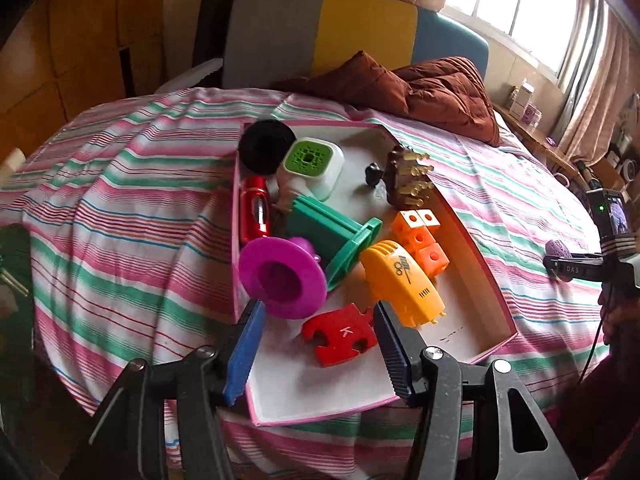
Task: Organize rigid objects
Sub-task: 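Carry the purple egg into the tray and open the right gripper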
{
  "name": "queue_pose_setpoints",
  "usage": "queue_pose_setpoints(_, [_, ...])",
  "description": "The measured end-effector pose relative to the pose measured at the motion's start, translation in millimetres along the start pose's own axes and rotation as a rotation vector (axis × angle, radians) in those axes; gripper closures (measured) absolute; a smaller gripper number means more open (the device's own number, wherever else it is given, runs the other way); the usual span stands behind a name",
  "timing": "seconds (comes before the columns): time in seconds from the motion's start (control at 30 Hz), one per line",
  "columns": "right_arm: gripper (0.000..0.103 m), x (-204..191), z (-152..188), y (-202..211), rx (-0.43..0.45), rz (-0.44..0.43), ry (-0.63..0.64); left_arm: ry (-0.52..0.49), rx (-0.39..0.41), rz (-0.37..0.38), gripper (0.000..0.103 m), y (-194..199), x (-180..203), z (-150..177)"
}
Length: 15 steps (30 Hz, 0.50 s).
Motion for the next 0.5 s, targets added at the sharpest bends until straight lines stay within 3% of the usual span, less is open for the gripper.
queue_pose_setpoints(0.13, [0.061,-0.2,0.0,1.2,0.001,-0.011,-0.005,0.022,-0.005,-0.024,0.046,2.9,-6.2,-1.7])
queue_pose_setpoints(0.4, [0.061,-9.2,2.8,6.8,-0.005,-0.127,-0.009,0.04,0.007,-0.07,0.042,10.2,-10.7,-5.7])
queue_pose_setpoints(0.5, [0.061,-14.4,3.0,11.4,-0.013,-0.228,-0.023,0.046,0.012,-0.086,0.04,12.1,-13.0,-6.6])
Point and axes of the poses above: each gripper's, at about its wrist camera, not at the fingertips, and y roughly against the way its jaws point, x to its right, z to its underside, the point moved 4 cm from there along -y, roughly the way its jaws point, and after that the axes turned 4 degrees about -x, right-handed, at the moved point
